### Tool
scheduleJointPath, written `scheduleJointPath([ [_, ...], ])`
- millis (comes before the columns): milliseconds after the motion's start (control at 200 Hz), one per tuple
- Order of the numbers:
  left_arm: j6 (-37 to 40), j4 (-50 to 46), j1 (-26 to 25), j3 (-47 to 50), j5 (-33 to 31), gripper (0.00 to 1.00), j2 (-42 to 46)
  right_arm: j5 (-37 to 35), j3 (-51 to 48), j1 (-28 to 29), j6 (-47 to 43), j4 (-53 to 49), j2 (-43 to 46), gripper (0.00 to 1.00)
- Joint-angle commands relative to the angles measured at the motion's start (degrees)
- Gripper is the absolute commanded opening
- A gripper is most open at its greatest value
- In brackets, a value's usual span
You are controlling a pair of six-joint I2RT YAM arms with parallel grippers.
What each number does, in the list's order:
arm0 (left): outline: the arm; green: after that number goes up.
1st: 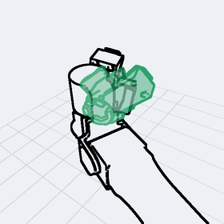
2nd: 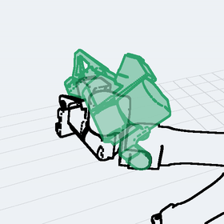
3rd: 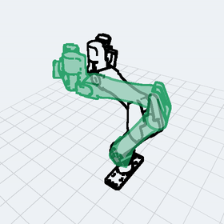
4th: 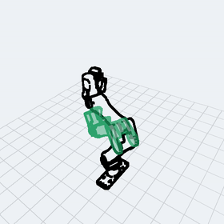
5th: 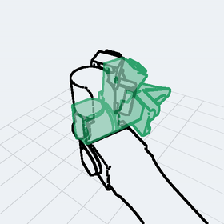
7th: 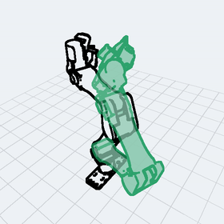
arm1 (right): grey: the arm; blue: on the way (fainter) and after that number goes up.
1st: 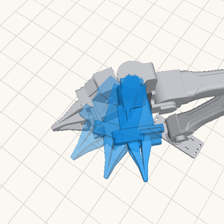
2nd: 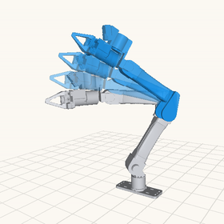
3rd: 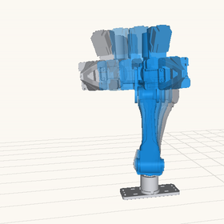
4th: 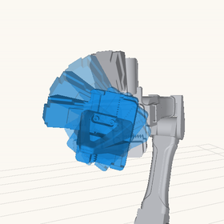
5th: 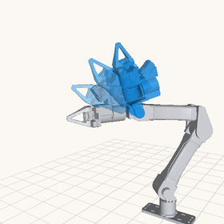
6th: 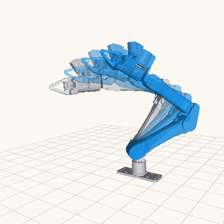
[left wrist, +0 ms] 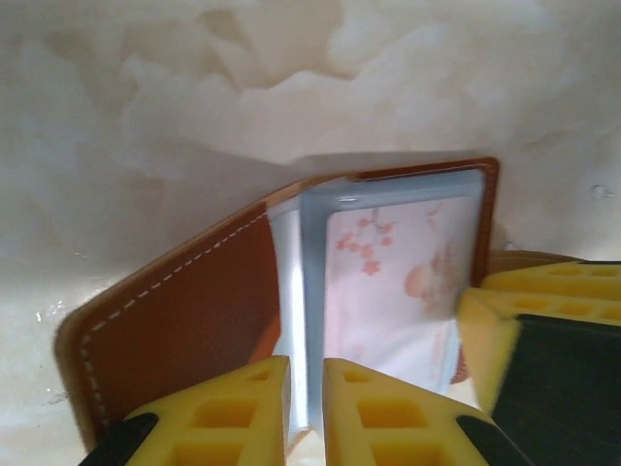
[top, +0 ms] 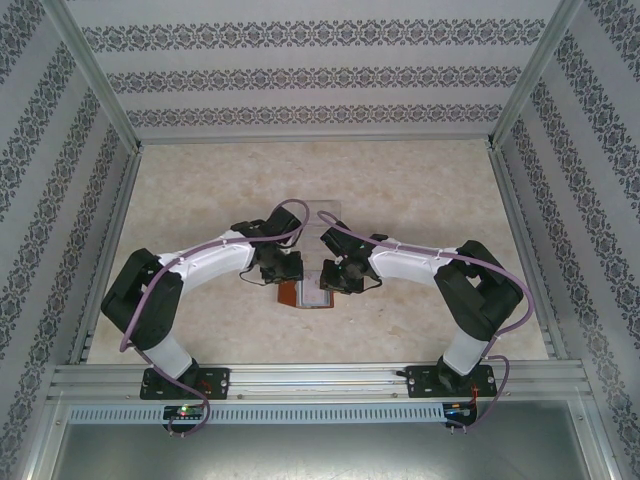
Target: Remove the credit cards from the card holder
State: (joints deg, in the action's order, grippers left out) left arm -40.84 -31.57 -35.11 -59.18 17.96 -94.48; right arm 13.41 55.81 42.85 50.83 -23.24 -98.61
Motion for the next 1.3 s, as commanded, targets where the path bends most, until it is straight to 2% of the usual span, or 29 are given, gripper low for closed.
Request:
scheduleJointPath([
  [0, -0.9, 6.1, 1.2, 2.8, 2.3, 0.18, 0.4, 1.1, -0.3, -0.4, -0.2, 0.5, 0.2, 0.26],
  [285, -4.2, 20.8, 3.9, 12.0, 8.7, 0.25, 2.4, 0.8, -0.2, -1.0, -0.8, -0.2, -0.9, 0.25],
  [465, -5.3, 26.7, 4.7, 15.0, 12.4, 0.26, 1.8, 1.1, -0.2, -1.0, -0.7, 0.0, -1.2, 0.26],
  [744, -5.0, 26.8, 4.8, 15.5, 13.3, 0.25, 1.3, 1.1, 0.0, -0.9, -0.4, 0.0, -0.6, 0.27],
  [1294, -4.4, 22.6, 4.9, 14.7, 10.7, 0.19, 2.7, 0.0, 1.4, -0.3, -0.4, -0.4, 1.0, 0.27],
])
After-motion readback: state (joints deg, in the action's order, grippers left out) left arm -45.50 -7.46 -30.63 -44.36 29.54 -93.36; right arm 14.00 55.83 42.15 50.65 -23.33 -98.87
